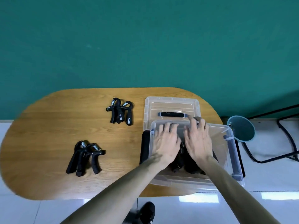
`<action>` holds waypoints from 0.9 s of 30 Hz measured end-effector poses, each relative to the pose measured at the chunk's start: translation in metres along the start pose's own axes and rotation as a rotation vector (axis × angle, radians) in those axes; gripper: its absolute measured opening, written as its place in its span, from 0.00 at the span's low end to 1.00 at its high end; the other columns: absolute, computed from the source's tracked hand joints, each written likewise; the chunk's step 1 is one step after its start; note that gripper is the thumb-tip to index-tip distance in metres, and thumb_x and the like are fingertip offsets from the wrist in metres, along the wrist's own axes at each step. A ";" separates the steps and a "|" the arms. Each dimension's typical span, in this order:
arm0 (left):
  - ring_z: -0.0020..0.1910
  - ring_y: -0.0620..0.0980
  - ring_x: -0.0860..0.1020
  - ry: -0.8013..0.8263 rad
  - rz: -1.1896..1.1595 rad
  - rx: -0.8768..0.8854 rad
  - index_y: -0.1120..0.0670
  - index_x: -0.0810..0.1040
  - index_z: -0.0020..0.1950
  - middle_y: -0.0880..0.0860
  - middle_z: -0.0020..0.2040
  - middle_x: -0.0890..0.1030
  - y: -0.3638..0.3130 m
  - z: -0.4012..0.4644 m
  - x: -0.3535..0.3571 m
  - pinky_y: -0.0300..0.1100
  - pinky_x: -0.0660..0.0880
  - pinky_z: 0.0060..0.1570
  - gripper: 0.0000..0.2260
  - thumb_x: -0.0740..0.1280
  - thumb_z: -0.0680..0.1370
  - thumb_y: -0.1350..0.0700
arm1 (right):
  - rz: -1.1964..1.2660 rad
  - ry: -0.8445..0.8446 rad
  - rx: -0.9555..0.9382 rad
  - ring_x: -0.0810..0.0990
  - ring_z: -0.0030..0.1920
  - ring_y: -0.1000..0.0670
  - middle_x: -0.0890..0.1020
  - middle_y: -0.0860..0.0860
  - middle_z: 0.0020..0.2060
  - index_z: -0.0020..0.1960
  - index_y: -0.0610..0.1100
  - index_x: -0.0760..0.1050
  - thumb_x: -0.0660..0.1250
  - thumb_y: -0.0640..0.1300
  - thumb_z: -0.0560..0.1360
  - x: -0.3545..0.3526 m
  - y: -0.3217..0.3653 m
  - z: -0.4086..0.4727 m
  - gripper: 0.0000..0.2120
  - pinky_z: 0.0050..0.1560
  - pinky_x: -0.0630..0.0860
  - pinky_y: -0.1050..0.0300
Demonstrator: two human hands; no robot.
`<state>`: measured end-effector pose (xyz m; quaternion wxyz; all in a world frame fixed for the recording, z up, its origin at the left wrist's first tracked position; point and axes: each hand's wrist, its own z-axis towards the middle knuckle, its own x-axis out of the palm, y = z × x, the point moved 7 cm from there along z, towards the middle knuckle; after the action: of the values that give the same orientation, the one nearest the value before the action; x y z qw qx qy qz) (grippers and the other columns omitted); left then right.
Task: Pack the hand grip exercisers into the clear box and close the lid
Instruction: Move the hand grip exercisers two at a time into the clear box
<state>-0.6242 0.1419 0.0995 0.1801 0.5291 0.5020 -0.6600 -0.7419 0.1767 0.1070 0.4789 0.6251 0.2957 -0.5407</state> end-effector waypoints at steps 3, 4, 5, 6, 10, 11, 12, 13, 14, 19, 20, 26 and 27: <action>0.66 0.54 0.70 -0.088 -0.085 0.007 0.53 0.69 0.73 0.52 0.70 0.72 0.023 0.004 -0.034 0.53 0.67 0.68 0.20 0.61 0.80 0.57 | 0.027 -0.039 -0.040 0.70 0.53 0.36 0.69 0.38 0.58 0.71 0.44 0.65 0.55 0.47 0.82 -0.005 0.031 0.012 0.18 0.44 0.74 0.41; 0.65 0.54 0.71 -0.121 -0.106 -0.017 0.52 0.69 0.73 0.52 0.70 0.73 0.035 0.003 -0.048 0.53 0.68 0.68 0.20 0.60 0.81 0.56 | 0.036 -0.040 -0.055 0.71 0.54 0.36 0.69 0.38 0.57 0.71 0.44 0.65 0.56 0.46 0.83 -0.005 0.045 0.015 0.18 0.43 0.75 0.42; 0.65 0.53 0.72 -0.152 -0.125 -0.041 0.52 0.69 0.73 0.52 0.69 0.73 0.048 0.001 -0.061 0.52 0.69 0.67 0.20 0.60 0.81 0.56 | 0.042 -0.040 -0.072 0.71 0.54 0.36 0.69 0.39 0.57 0.71 0.44 0.65 0.56 0.46 0.83 -0.003 0.058 0.017 0.17 0.42 0.74 0.43; 0.64 0.53 0.73 -0.181 -0.136 -0.057 0.52 0.68 0.73 0.53 0.69 0.74 0.062 -0.003 -0.074 0.52 0.70 0.66 0.20 0.60 0.81 0.57 | 0.049 -0.035 -0.090 0.71 0.53 0.36 0.69 0.39 0.57 0.71 0.45 0.65 0.56 0.47 0.83 -0.001 0.073 0.019 0.17 0.41 0.74 0.44; 0.65 0.53 0.76 -0.268 -0.179 -0.138 0.53 0.68 0.74 0.53 0.69 0.77 0.124 -0.016 -0.116 0.50 0.69 0.67 0.19 0.59 0.83 0.57 | 0.043 -0.018 -0.163 0.71 0.53 0.37 0.69 0.40 0.60 0.73 0.49 0.64 0.56 0.48 0.84 0.012 0.133 0.025 0.18 0.42 0.74 0.46; 0.65 0.53 0.77 -0.284 -0.182 -0.168 0.53 0.68 0.74 0.53 0.68 0.78 0.141 -0.020 -0.125 0.50 0.69 0.66 0.18 0.58 0.83 0.57 | 0.029 -0.010 -0.196 0.72 0.54 0.37 0.68 0.41 0.61 0.73 0.50 0.64 0.55 0.48 0.84 0.015 0.150 0.026 0.18 0.42 0.75 0.46; 0.63 0.53 0.78 -0.293 -0.181 -0.200 0.52 0.68 0.74 0.53 0.67 0.79 0.158 -0.024 -0.133 0.50 0.70 0.65 0.18 0.57 0.84 0.56 | 0.017 0.002 -0.221 0.72 0.54 0.37 0.68 0.40 0.62 0.73 0.51 0.63 0.54 0.49 0.84 0.019 0.167 0.027 0.18 0.43 0.77 0.45; 0.61 0.53 0.78 -0.299 -0.183 -0.230 0.51 0.67 0.74 0.53 0.64 0.81 0.173 -0.028 -0.138 0.50 0.70 0.64 0.17 0.57 0.84 0.56 | 0.016 0.016 -0.233 0.72 0.55 0.37 0.68 0.40 0.63 0.74 0.51 0.62 0.52 0.50 0.84 0.024 0.178 0.030 0.19 0.44 0.77 0.44; 0.58 0.54 0.79 -0.308 -0.183 -0.262 0.51 0.67 0.74 0.54 0.61 0.82 0.191 -0.032 -0.144 0.51 0.71 0.63 0.17 0.56 0.84 0.56 | 0.009 0.034 -0.243 0.71 0.55 0.38 0.68 0.39 0.63 0.74 0.50 0.62 0.50 0.51 0.84 0.032 0.192 0.032 0.19 0.47 0.77 0.44; 0.55 0.54 0.82 -0.317 -0.170 -0.367 0.53 0.66 0.74 0.55 0.59 0.84 0.273 -0.059 -0.147 0.53 0.75 0.62 0.17 0.57 0.84 0.56 | -0.070 0.059 -0.351 0.74 0.51 0.34 0.66 0.41 0.62 0.68 0.41 0.68 0.58 0.44 0.83 0.061 0.254 0.034 0.15 0.48 0.78 0.38; 0.56 0.54 0.82 -0.313 -0.166 -0.395 0.53 0.66 0.74 0.55 0.61 0.83 0.288 -0.065 -0.144 0.53 0.75 0.62 0.18 0.57 0.84 0.56 | -0.081 0.041 -0.395 0.76 0.49 0.33 0.65 0.42 0.60 0.66 0.39 0.70 0.65 0.40 0.79 0.067 0.263 0.032 0.16 0.48 0.79 0.35; 0.70 0.53 0.72 -0.222 -0.137 -0.540 0.51 0.65 0.74 0.52 0.73 0.74 0.367 -0.088 -0.113 0.50 0.62 0.69 0.17 0.56 0.84 0.56 | -0.113 0.229 -0.284 0.71 0.60 0.37 0.67 0.38 0.63 0.77 0.52 0.57 0.53 0.53 0.84 0.133 0.286 0.043 0.23 0.58 0.78 0.39; 0.72 0.53 0.70 -0.207 -0.129 -0.558 0.51 0.65 0.74 0.52 0.74 0.72 0.376 -0.091 -0.109 0.49 0.61 0.70 0.17 0.56 0.84 0.56 | -0.096 0.231 -0.282 0.71 0.60 0.37 0.67 0.38 0.64 0.77 0.53 0.57 0.54 0.53 0.84 0.142 0.289 0.045 0.23 0.54 0.79 0.40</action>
<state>-0.2471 0.0255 0.0238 0.3263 0.3562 0.6754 -0.5572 -0.4690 0.0080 0.0540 0.4981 0.5949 0.4511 -0.4409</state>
